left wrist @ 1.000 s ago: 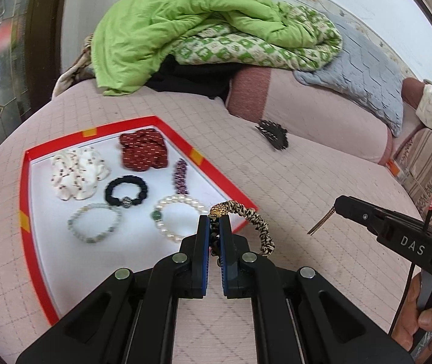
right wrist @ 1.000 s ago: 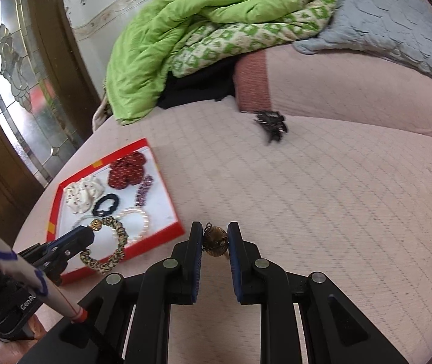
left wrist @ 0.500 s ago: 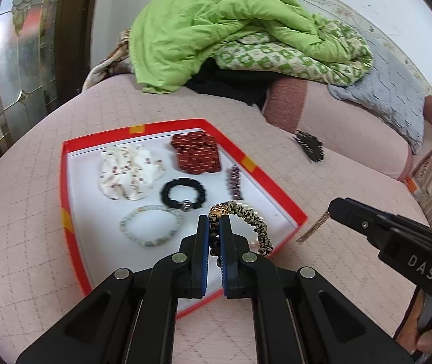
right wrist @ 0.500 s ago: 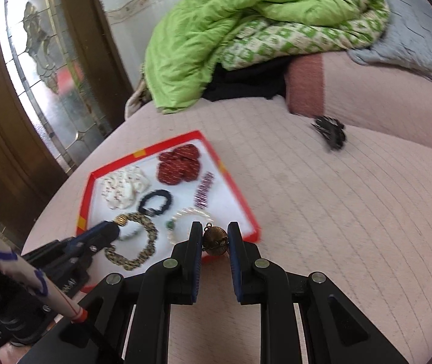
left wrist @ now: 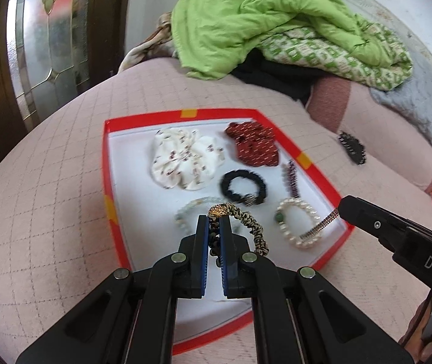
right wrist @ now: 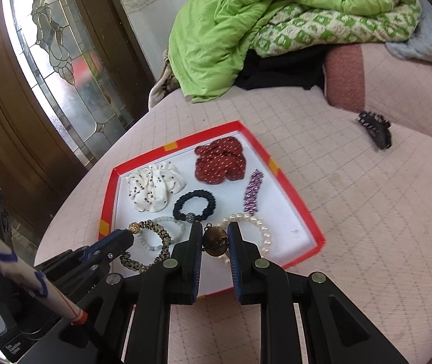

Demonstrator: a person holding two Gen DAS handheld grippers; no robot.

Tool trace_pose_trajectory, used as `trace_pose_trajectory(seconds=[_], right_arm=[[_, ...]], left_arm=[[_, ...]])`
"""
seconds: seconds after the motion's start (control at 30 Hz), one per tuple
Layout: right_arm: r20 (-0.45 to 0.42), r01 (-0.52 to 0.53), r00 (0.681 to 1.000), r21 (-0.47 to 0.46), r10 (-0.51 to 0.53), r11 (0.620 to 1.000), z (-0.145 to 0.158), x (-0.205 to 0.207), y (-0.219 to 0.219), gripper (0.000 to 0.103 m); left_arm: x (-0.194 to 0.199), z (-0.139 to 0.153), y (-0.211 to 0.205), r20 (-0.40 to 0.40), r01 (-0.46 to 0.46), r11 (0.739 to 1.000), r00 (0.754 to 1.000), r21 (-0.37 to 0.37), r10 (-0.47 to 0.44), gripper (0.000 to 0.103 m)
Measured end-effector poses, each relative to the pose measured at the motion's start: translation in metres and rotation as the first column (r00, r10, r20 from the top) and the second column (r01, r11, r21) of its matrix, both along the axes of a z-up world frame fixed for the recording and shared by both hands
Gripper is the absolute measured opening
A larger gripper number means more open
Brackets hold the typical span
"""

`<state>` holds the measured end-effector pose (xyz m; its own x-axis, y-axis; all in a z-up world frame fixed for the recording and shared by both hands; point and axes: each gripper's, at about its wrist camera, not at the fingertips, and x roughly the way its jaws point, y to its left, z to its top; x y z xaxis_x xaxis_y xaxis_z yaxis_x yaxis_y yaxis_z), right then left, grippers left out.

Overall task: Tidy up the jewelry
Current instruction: 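Carry the leopard-print bracelet and gold pendant into the tray and open both tools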

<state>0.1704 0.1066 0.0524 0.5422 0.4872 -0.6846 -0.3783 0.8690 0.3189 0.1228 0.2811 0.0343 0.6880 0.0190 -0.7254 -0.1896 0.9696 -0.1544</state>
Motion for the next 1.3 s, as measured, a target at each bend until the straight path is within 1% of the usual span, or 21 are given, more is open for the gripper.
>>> trace_pose_trajectory(seconds=[0.13,0.37,0.47,0.8,1.17,1.23,1.3], right_arm=[[-0.038,-0.015,0.999,0.008,0.016,1.0,-0.012,0.004,0.007,0.018],[-0.08,0.006,0.997,-0.042,-0.009,0.999,-0.035,0.01,0.003,0.018],[-0.089,0.013,0.996,-0.053,-0.018,0.999,-0.04,0.011,0.0,0.018],[-0.086,0.025,0.996,-0.089,-0.033,0.996,-0.049,0.017,-0.002,0.018],[-0.053,0.033,0.998,-0.13,-0.041,0.991,-0.05,0.016,0.0,0.018],[-0.05,0.037,0.998,-0.134,-0.044,0.99,-0.05,0.016,0.0,0.018],[-0.048,0.039,0.998,-0.137,-0.046,0.99,-0.05,0.016,-0.001,0.018]], left_arm=[[0.002,-0.005,-0.002,-0.022,-0.003,1.0,1.0,0.023,0.003,0.006],[0.005,-0.012,-0.004,-0.049,-0.007,0.999,0.999,0.032,0.008,0.006],[0.005,-0.014,-0.003,-0.054,-0.008,0.999,0.998,0.034,0.01,0.006],[0.007,-0.017,-0.004,-0.074,-0.008,0.999,0.997,0.043,0.011,0.006],[0.009,-0.023,-0.003,-0.098,-0.013,0.998,0.995,0.054,0.019,0.007],[0.009,-0.024,-0.003,-0.103,-0.016,0.998,0.994,0.055,0.022,0.009],[0.009,-0.025,-0.003,-0.104,-0.02,0.998,0.994,0.056,0.026,0.016]])
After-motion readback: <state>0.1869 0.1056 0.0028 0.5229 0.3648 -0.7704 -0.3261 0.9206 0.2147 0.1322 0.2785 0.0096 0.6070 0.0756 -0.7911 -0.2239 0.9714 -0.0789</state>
